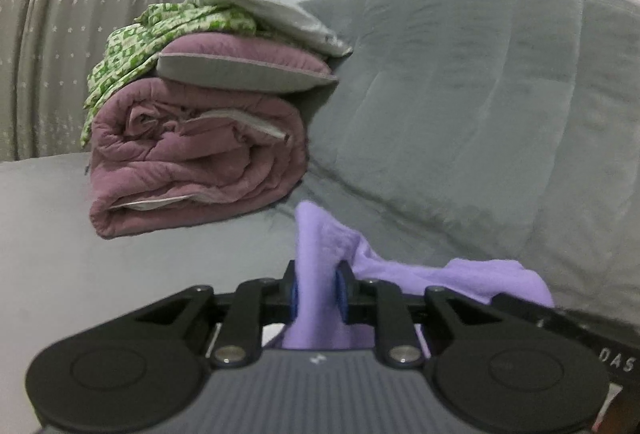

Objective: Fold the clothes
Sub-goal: 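Carry the folded shirt with both grippers onto the stack of folded clothes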

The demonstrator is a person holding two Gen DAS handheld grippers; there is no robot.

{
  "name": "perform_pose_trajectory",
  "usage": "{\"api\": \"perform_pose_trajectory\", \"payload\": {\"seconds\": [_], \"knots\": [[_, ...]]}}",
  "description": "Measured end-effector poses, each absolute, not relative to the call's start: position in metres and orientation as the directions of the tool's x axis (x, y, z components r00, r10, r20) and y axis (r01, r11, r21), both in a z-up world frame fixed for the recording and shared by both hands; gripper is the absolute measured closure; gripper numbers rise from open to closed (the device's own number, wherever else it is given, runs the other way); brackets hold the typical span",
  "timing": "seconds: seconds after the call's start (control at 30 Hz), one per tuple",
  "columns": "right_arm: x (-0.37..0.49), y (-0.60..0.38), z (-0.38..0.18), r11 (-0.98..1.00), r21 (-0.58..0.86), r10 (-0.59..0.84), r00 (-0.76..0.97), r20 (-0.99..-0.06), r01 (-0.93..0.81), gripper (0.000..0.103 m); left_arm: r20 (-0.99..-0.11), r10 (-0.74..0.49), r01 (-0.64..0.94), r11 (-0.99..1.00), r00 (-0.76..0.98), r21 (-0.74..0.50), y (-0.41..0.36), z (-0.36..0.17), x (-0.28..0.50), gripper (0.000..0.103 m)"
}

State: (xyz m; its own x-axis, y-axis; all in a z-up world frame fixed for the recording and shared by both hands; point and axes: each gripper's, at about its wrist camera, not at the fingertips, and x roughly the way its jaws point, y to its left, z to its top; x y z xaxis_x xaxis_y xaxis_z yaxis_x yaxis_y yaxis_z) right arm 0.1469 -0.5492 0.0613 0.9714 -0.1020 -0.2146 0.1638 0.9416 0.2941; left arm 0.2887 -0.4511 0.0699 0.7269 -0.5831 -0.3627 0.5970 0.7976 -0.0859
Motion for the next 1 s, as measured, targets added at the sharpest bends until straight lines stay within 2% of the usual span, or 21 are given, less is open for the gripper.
{"api": "perform_pose_trajectory", "payload": {"seconds": [0.07, 0.1, 0.2, 0.3, 0.47, 0.57, 0.7, 0.8, 1.0], "knots": [[0.142, -0.551, 0.056, 0.941, 0.267, -0.152, 0.966, -0.211, 0.207, 0.056, -0.364, -0.531, 0.559, 0.828, 0.765, -0.034, -0.452, 0.063, 0.292, 0.08], [0.138, -0.552, 0.054, 0.94, 0.255, -0.177, 0.963, -0.205, 0.227, 0.054, -0.361, -0.516, 0.547, 0.837, 0.777, -0.02, -0.451, 0.063, 0.294, 0.075], [0.127, -0.559, 0.054, 0.939, 0.246, -0.197, 0.964, -0.179, 0.238, 0.053, -0.344, -0.476, 0.51, 0.86, 0.809, 0.008, -0.445, 0.067, 0.299, 0.073], [0.115, -0.553, 0.065, 0.947, 0.223, -0.204, 0.97, -0.135, 0.231, 0.053, -0.287, -0.486, 0.504, 0.864, 0.825, -0.013, -0.436, 0.078, 0.292, 0.074], [0.109, -0.538, 0.081, 0.963, 0.243, -0.104, 0.992, -0.072, 0.118, 0.053, -0.198, -0.586, 0.591, 0.806, 0.786, -0.041, -0.429, 0.089, 0.265, 0.074], [0.115, -0.524, 0.081, 0.969, 0.239, -0.049, 0.996, -0.077, 0.066, 0.053, -0.224, -0.606, 0.616, 0.787, 0.763, -0.031, -0.434, 0.075, 0.26, 0.074], [0.121, -0.517, 0.062, 0.978, 0.189, -0.059, 0.991, -0.122, 0.082, 0.053, -0.274, -0.604, 0.616, 0.786, 0.749, -0.048, -0.437, 0.049, 0.264, 0.077], [0.126, -0.52, 0.046, 0.981, 0.165, -0.079, 0.984, -0.157, 0.105, 0.058, -0.27, -0.607, 0.617, 0.785, 0.747, -0.054, -0.436, 0.033, 0.265, 0.077], [0.125, -0.519, 0.041, 0.979, 0.16, -0.104, 0.984, -0.147, 0.127, 0.058, -0.247, -0.598, 0.611, 0.791, 0.762, -0.032, -0.44, 0.031, 0.26, 0.077]]}}
